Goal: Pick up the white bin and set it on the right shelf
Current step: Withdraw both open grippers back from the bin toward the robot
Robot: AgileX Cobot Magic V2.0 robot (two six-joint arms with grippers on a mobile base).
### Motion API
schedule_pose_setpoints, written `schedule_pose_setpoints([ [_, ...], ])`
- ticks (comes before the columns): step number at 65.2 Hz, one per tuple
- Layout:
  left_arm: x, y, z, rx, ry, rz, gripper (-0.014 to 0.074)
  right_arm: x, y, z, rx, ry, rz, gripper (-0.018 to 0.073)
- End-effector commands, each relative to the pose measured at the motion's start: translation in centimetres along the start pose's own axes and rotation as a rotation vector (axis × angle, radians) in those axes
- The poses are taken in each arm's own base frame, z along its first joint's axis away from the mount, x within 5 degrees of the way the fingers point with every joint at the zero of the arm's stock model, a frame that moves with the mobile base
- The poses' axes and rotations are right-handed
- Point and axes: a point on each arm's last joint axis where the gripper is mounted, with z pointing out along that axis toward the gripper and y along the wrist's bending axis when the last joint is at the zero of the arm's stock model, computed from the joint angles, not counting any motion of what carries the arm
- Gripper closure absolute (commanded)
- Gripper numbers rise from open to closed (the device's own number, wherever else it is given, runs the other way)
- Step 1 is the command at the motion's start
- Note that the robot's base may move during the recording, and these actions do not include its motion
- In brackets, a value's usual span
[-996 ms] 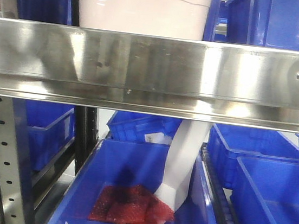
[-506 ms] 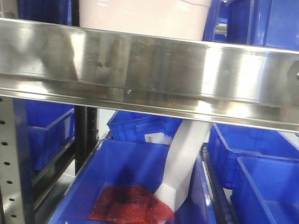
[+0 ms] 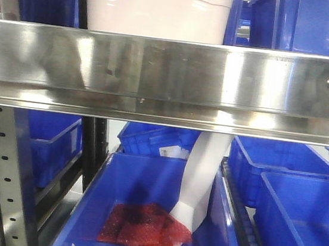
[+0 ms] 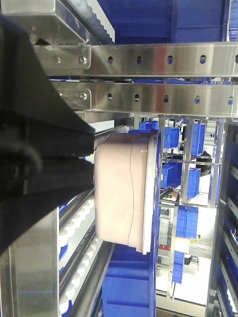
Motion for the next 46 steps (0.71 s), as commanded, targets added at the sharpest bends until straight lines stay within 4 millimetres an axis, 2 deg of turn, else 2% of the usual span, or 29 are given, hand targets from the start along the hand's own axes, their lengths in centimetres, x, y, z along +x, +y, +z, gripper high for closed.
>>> schedule_pose_setpoints([
  [1, -1.17, 0.23, 0.02, -0.030, -0.061, -0.023, 0.0713, -0.90, 0.04, -0.19, -0.005, -0.107, -0.013, 0.0493],
  [39, -1.32, 0.37, 0.01, -0.045, -0.077, -0.025, 0.0713, -0.86, 0.04, -0.18, -0.005, -0.102, -0.013, 0.0493],
  [46, -1.45, 0.64, -0.01, -0.078, -0.092, 0.027, 0.0713, -0.86, 0.04, -0.18, -0.005, -0.102, -0.013, 0.0493],
])
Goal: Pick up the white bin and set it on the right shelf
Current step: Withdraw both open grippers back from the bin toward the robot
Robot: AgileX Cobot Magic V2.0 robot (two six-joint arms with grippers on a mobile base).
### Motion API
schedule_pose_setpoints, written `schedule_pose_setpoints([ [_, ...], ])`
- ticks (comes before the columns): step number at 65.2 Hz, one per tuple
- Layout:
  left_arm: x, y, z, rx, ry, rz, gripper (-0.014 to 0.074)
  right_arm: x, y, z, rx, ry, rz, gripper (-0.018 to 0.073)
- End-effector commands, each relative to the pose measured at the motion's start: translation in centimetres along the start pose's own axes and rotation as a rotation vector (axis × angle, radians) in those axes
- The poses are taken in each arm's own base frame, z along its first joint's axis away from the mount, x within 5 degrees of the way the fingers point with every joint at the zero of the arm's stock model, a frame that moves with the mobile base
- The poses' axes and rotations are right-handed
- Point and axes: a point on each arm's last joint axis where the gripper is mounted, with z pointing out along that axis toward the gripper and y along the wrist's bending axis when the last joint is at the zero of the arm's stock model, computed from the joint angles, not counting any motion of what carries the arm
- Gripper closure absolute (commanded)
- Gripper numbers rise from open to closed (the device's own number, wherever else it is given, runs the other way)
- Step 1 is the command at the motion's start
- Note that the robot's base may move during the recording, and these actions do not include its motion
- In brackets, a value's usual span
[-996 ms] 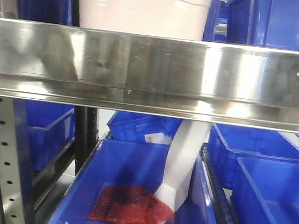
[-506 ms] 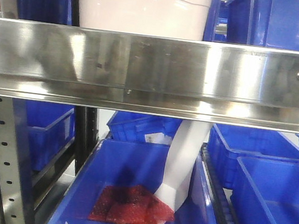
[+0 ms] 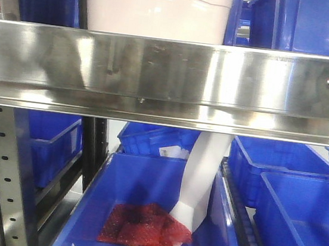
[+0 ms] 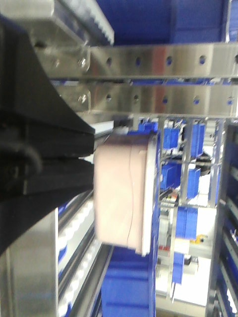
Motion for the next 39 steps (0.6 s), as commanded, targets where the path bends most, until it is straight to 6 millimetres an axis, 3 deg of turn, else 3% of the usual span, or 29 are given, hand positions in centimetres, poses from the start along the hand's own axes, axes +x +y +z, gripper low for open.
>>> schedule_pose_setpoints([
  [1, -1.3, 0.5, 0.0, -0.057, -0.078, 0.005, 0.0713, -0.9, 0.0, -0.2, -0.005, -0.102, -0.015, 0.0493],
  [18, 0.6, 2.2, 0.5, -0.217, -0.135, 0.059, 0.0713, -0.9, 0.0, -0.2, -0.005, -0.102, -0.015, 0.0493],
  [29, 4.1, 2.3, 1.0, -0.149, -0.117, -0.077, 0.0713, -0.9, 0.0, -0.2, -0.005, -0.102, -0.015, 0.0493],
  [39, 7.2, 2.2, 1.2, -0.119, -0.029, 0.031, 0.0713, -0.9, 0.0, -0.2, -0.005, -0.102, -0.015, 0.0493],
])
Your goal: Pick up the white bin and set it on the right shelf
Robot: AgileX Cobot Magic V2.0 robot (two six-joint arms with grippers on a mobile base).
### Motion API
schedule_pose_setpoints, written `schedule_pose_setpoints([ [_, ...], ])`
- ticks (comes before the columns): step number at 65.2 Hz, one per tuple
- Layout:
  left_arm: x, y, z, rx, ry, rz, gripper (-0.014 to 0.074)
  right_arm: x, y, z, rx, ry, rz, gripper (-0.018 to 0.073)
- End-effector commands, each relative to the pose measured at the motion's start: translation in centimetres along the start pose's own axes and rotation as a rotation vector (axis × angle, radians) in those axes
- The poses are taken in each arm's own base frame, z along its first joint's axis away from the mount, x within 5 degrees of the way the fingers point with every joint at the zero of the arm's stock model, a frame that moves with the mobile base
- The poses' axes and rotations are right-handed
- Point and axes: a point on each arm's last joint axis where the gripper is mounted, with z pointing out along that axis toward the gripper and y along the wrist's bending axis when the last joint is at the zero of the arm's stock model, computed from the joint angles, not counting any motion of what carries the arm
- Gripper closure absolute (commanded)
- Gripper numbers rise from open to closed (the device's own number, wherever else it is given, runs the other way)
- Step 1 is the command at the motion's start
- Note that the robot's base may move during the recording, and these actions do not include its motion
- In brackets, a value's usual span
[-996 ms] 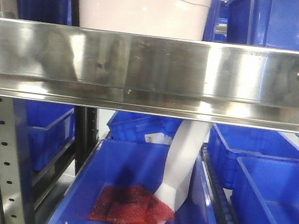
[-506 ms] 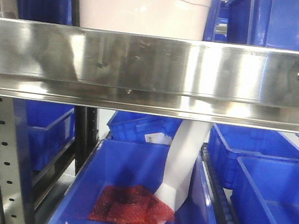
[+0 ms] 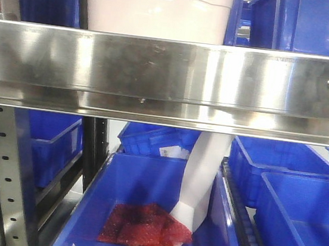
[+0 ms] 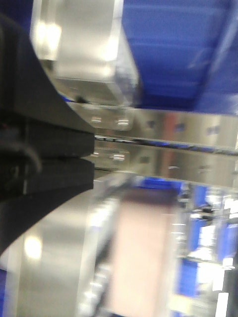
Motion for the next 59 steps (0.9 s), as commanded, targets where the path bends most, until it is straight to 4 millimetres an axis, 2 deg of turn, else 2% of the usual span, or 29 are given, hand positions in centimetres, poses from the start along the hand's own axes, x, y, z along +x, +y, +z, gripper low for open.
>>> schedule_pose_setpoints([
  [1, -0.3, -0.1, 0.1, 0.014, -0.076, 0.029, 0.0713, -0.9, 0.0, -0.2, -0.005, -0.101, -0.014, 0.0493],
  [9, 1.5, -0.1, -0.2, 0.031, -0.061, 0.031, 0.0713, -0.9, 0.0, -0.2, -0.005, -0.101, -0.014, 0.0493],
  [17, 2.2, -0.2, -0.3, 0.055, 0.010, 0.051, 0.0713, -0.9, 0.0, -0.2, -0.005, -0.101, -0.014, 0.0493],
  [28, 2.1, -0.3, -0.3, 0.076, -0.002, 0.063, 0.0713, -0.8, 0.0, -0.2, -0.005, -0.099, -0.014, 0.0493],
  [44, 1.1, -0.3, -0.3, 0.074, -0.111, 0.061, 0.0713, -0.8, 0.0, -0.2, -0.005, -0.099, -0.014, 0.0493],
  [59, 1.2, -0.3, -0.3, 0.072, -0.100, 0.062, 0.0713, -0.8, 0.0, -0.2, -0.005, -0.099, -0.014, 0.0493],
])
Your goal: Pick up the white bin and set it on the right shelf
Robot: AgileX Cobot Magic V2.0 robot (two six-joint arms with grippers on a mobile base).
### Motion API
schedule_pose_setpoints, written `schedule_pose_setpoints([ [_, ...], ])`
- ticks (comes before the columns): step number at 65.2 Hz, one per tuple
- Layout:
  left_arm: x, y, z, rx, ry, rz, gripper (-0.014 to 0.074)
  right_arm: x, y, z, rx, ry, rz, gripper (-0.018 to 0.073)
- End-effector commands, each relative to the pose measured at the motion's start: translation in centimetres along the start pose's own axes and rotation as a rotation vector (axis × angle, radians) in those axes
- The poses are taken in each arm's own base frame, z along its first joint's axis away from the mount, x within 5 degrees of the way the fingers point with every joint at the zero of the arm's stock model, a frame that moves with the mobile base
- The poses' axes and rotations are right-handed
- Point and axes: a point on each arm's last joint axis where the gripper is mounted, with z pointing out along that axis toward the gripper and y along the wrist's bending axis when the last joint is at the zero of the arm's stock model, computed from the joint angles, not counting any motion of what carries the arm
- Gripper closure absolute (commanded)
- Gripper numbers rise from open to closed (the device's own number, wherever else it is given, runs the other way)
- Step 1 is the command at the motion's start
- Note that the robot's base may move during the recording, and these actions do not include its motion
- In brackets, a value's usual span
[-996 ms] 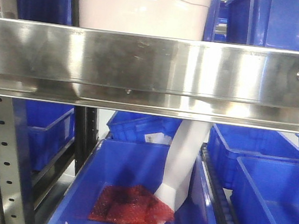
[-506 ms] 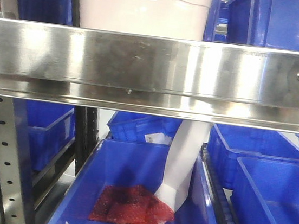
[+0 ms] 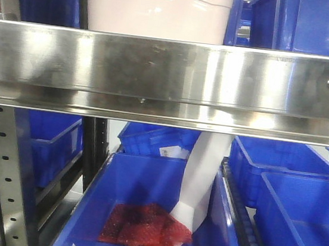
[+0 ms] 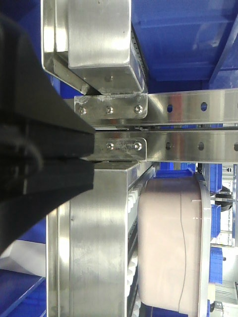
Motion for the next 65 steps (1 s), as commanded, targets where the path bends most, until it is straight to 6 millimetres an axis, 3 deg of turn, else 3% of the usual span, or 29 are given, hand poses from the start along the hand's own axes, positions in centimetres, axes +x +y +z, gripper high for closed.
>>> schedule_pose_setpoints([
  [1, -0.81, 0.00, -0.11, 0.003, -0.089, -0.009, 0.0713, -0.86, 0.04, -0.17, -0.005, -0.101, -0.014, 0.0493],
  [65, -0.56, 0.17, -0.09, -0.028, -0.061, -0.005, 0.0713, -0.86, 0.04, -0.17, -0.005, -0.101, -0.014, 0.0493],
])
